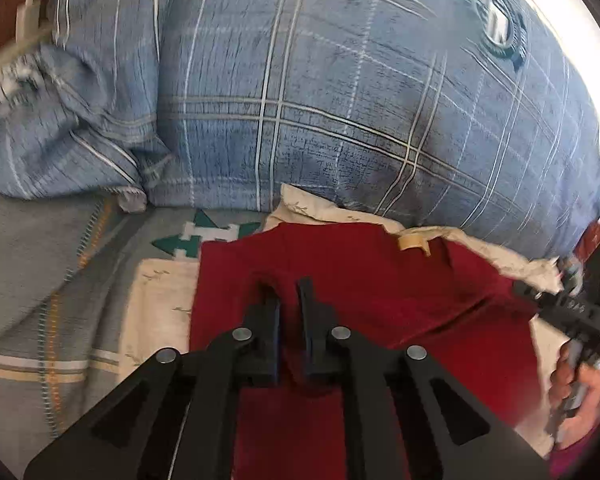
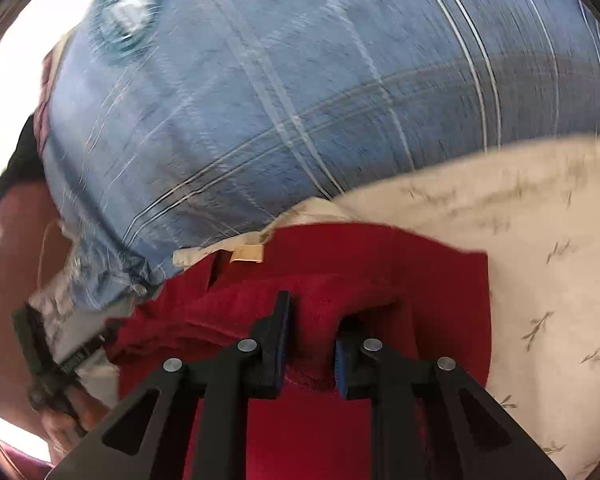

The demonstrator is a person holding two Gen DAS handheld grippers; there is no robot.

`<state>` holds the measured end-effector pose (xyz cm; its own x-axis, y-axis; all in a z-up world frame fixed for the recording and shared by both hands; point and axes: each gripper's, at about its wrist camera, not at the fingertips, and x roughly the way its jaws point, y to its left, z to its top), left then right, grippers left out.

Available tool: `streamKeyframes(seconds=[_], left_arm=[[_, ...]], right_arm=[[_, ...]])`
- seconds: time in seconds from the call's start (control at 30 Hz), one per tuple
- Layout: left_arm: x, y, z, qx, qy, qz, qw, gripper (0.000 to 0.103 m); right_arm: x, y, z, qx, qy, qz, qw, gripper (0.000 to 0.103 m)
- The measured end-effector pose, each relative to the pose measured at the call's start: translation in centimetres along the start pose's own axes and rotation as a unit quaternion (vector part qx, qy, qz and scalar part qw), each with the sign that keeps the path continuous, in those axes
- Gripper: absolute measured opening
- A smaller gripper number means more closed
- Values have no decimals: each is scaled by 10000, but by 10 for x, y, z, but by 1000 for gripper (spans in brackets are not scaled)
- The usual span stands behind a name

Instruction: Fold small clothes

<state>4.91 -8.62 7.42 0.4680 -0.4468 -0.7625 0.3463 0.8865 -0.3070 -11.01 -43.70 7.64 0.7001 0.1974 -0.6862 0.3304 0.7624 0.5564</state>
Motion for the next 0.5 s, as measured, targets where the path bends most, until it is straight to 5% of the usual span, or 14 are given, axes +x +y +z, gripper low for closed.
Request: streamKeyframes(seconds=[0.07,0.1,0.13,0.2,0.3,0.4,0.5], left_arm=[[-2,7,3,-249,56,-369,9990,23],[-6,12,4,-416,34,-623,9972,38],[-12,17,4,-555,-94,-664,9962,62],[-30,21,4,-770,-574,-384,9946,77],[-42,25,7,-791,-788,-425,9928,78],[-36,21,8,-734,-738,-300,9941,78],[-20,12,8,-588,-577,-79,9966,78]], right_arm=[[-11,-6,-1,60,-102,192,9997,21],[-18,-7,-3,7,-150,236,9996,26],[-25,-5,-5,-67,-186,183,9996,47],[-44,2,-10,-313,-538,-256,9977,69],[-67,12,-12,-586,-952,-203,9935,69],[-58,29,-18,-984,-675,-216,9926,64],[-27,52,-27,-1573,-348,-334,9864,45]])
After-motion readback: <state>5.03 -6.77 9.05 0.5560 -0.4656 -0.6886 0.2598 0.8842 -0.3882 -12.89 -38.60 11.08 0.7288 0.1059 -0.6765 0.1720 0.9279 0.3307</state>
